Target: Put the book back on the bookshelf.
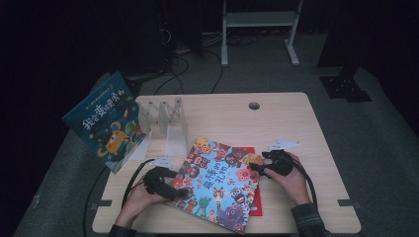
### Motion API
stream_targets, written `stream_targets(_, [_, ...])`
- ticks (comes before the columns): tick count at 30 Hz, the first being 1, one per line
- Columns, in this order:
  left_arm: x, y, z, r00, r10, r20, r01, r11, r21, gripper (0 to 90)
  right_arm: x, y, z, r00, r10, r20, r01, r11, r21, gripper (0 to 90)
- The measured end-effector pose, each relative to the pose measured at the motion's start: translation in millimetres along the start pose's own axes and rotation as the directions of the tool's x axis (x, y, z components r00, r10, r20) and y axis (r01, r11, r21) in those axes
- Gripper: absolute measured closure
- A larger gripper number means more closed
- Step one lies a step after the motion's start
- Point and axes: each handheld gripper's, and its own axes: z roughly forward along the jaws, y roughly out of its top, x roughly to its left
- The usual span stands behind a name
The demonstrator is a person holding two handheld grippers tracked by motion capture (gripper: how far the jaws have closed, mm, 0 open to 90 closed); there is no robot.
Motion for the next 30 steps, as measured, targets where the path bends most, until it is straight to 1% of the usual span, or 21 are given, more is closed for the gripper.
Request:
stream_targets(1, [0.5, 0.0, 0.4, 1.0, -0.001, 0.004, 0.001, 1.0, 0.001, 0.9, 0.4, 0.1, -2.0, 0.9999, -0.007, 0.012, 0.007, 1.0, 0.003, 26.6])
stream_targets(2, [0.9, 0.2, 0.5, 1.0, -0.001, 0.005, 0.001, 1.0, 0.002, 0.9, 1.2, 0.1, -5.2, 0.9993, -0.017, 0.033, 0.017, 1.0, 0.003, 30.8])
stream_targets(3, [1.0, 0.2, 0.7, 1.0, -0.001, 0.007, 0.001, 1.0, 0.002, 0.9, 2.7, -0.5, -9.0, 0.9977, -0.03, 0.061, 0.03, 1.0, 0.0, 37.1])
stream_targets(4, [1.2, 0.1, 1.0, 1.0, -0.002, 0.008, 0.002, 1.0, -0.001, 0.9, 3.7, -2.2, -13.6, 0.9966, -0.039, 0.074, 0.04, 0.999, -0.013, 43.6])
stream_targets(6, [1.6, -0.1, 1.2, 0.9999, -0.005, 0.011, 0.005, 1.0, -0.003, 0.9, 6.6, -6.1, -22.7, 0.9974, -0.035, 0.064, 0.037, 0.999, -0.026, 51.6])
stream_targets(8, [1.7, -0.3, 1.4, 0.9999, -0.008, 0.015, 0.008, 1.0, -0.003, 0.9, 10.7, -11.1, -30.5, 0.9972, -0.052, 0.054, 0.053, 0.999, -0.007, 58.2])
stream_targets(9, [1.6, -0.3, 1.4, 0.9998, -0.01, 0.015, 0.01, 1.0, -0.002, 0.9, 13.2, -14.2, -33.9, 0.9969, -0.064, 0.047, 0.064, 0.998, -0.01, 62.2])
stream_targets(10, [1.6, -0.4, 1.5, 0.9998, -0.009, 0.016, 0.009, 1.0, -0.002, 0.9, 17.1, -18.1, -37.6, 0.9974, -0.068, 0.024, 0.068, 0.998, -0.005, 65.4])
stream_targets(11, [1.4, -0.4, 1.6, 0.9998, -0.01, 0.018, 0.01, 1.0, 0.0, 0.9, 19.3, -20.4, -39.4, 0.9971, -0.075, 0.013, 0.075, 0.997, 0.0, 67.6])
stream_targets(13, [1.3, -0.7, 1.6, 0.9997, -0.01, 0.021, 0.01, 0.9999, 0.002, 0.9, 26.3, -26.0, -43.2, 0.9951, -0.098, -0.016, 0.098, 0.995, 0.016, 73.2])
stream_targets(15, [1.5, -1.1, 1.4, 0.9997, -0.01, 0.023, 0.01, 0.9999, 0.002, 0.9, 33.7, -31.1, -46.4, 0.9924, -0.113, -0.05, 0.114, 0.993, 0.02, 78.9])
stream_targets(16, [1.6, -1.4, 1.5, 0.9996, -0.011, 0.024, 0.011, 0.9999, 0.001, 0.9, 38.4, -34.0, -47.6, 0.9901, -0.117, -0.077, 0.12, 0.992, 0.026, 80.7])
stream_targets(17, [1.8, -1.6, 1.5, 0.9995, -0.013, 0.028, 0.013, 0.9999, 0.003, 0.9, 41.7, -35.6, -48.1, 0.9883, -0.123, -0.089, 0.127, 0.991, 0.034, 81.8])
stream_targets(19, [1.8, -2.1, 1.1, 0.9995, -0.015, 0.027, 0.015, 0.9999, 0.006, 0.6, 49.7, -39.5, -48.4, 0.9819, -0.148, -0.117, 0.155, 0.987, 0.05, 83.7])
stream_targets(22, [2.4, -3.0, 0.7, 0.9995, -0.017, 0.027, 0.017, 0.9998, -0.001, 0.0, 59.6, -44.1, -49.2, 0.9728, -0.166, -0.162, 0.178, 0.982, 0.062, 85.5])
stream_targets(24, [2.9, -3.0, 0.0, 0.9996, -0.015, 0.023, 0.015, 0.9999, 0.001, 0.0, 63.5, -46.5, -50.1, 0.9694, -0.172, -0.175, 0.184, 0.981, 0.057, 86.5])
stream_targets(26, [3.9, -3.2, -0.6, 0.9997, -0.013, 0.022, 0.013, 0.9999, 0.0, 0.0, 64.4, -47.3, -50.5, 0.9668, -0.17, -0.191, 0.184, 0.981, 0.056, 86.7])
stream_targets(30, [6.0, -3.8, -0.6, 0.9992, -0.025, 0.03, 0.025, 0.9997, -0.002, 0.0, 65.3, -46.9, -50.3, 0.9659, -0.175, -0.191, 0.189, 0.98, 0.057, 88.3])
